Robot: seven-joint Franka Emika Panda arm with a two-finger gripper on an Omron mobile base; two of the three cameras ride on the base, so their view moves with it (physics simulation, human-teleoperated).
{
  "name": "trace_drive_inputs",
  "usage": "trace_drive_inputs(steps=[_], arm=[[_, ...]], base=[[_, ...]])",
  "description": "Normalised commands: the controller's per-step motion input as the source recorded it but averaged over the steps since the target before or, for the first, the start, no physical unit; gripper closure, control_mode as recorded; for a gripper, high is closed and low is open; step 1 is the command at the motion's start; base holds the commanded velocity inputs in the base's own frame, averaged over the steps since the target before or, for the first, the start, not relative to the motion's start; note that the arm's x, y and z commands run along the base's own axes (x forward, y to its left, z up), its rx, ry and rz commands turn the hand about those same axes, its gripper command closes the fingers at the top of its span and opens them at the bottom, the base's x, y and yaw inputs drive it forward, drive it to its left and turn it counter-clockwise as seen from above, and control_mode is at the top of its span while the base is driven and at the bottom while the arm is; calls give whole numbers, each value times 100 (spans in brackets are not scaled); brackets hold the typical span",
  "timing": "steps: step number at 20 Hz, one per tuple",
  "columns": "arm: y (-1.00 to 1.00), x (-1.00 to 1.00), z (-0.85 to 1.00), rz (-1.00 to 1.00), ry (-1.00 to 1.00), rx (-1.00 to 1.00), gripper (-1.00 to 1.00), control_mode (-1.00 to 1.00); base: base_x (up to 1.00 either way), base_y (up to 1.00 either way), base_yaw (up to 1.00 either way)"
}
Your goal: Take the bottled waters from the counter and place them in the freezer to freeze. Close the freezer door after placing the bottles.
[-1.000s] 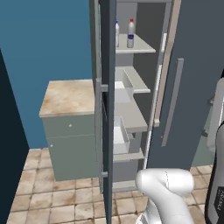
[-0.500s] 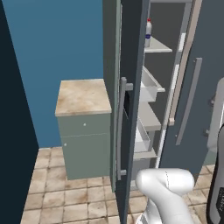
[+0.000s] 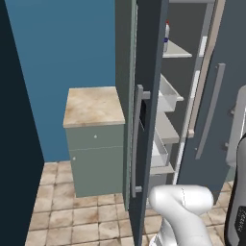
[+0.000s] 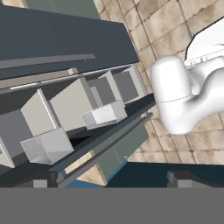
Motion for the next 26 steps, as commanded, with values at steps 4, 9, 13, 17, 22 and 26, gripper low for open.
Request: trace_drive_inputs(steps=[4, 9, 13, 17, 22, 26], arm=[[0, 0, 0, 0, 0, 0, -100, -100], [19, -10, 0, 2, -1, -1, -100, -100], [100, -23, 0, 10, 0, -24, -100, -100], [100, 16, -2, 10, 0, -46, -100, -100], [100, 89, -21, 2, 21, -55, -100, -100], [35, 49, -38, 0, 18, -48, -100, -100]], base=[[0, 0, 0], [0, 0, 0], [0, 0, 0], [0, 0, 0], [0, 0, 0], [0, 0, 0]])
